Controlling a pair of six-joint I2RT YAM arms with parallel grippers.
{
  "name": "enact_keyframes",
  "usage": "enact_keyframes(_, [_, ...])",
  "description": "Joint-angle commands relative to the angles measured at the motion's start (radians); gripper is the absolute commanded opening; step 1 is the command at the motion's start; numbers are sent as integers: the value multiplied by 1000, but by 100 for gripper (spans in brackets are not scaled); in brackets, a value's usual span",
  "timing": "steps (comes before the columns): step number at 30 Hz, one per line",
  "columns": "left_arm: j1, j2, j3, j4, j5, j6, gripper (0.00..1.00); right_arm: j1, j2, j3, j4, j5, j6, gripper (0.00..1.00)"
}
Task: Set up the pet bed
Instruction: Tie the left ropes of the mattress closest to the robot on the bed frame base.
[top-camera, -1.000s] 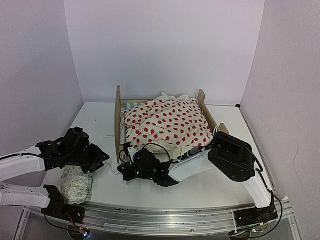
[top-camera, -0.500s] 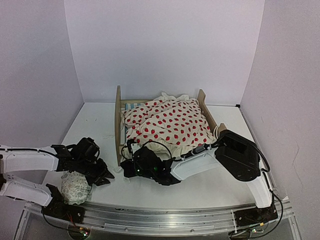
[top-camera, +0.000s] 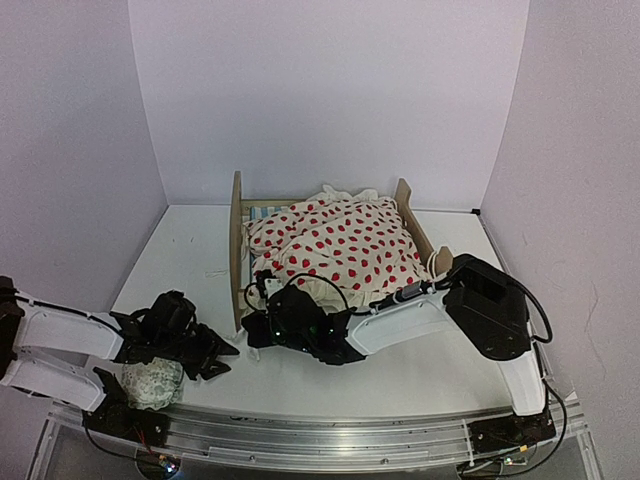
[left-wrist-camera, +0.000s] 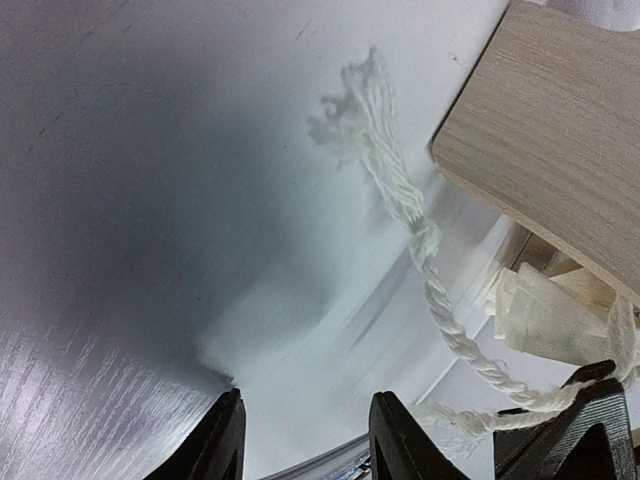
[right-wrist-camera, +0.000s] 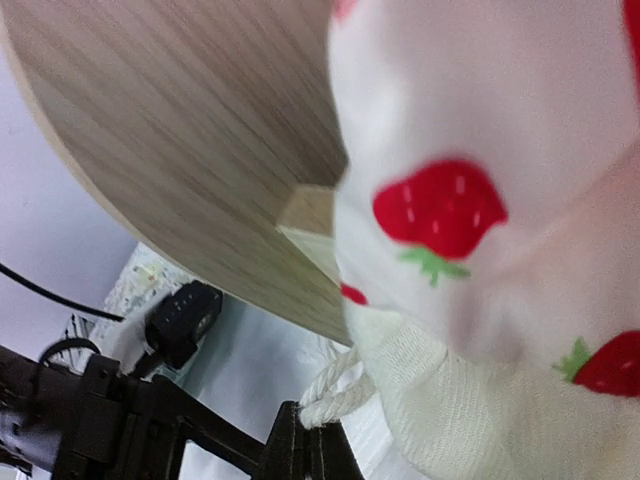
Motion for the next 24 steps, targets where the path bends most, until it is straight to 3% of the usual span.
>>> enact_keyframes(1, [-4,-109,-68,130,-82,-114,47,-11,-72,7,-10,24,71,0])
enact_keyframes(7, [-5,-121,-110,252,-92,-67,49,-15,-67,30,-25,2,132,0])
enact_keyframes(15, [-4,38,-59,411,2,69,50,-25,-69,58,-53,-30,203,0])
enact_keyframes(19, [-8,108,-40,445,26,85,47,-29,-73,64,-68,-45,253,0])
enact_keyframes(24, [-8,81,-38,402,-30,75,48,-30,-81,60,-101,-52,308,0])
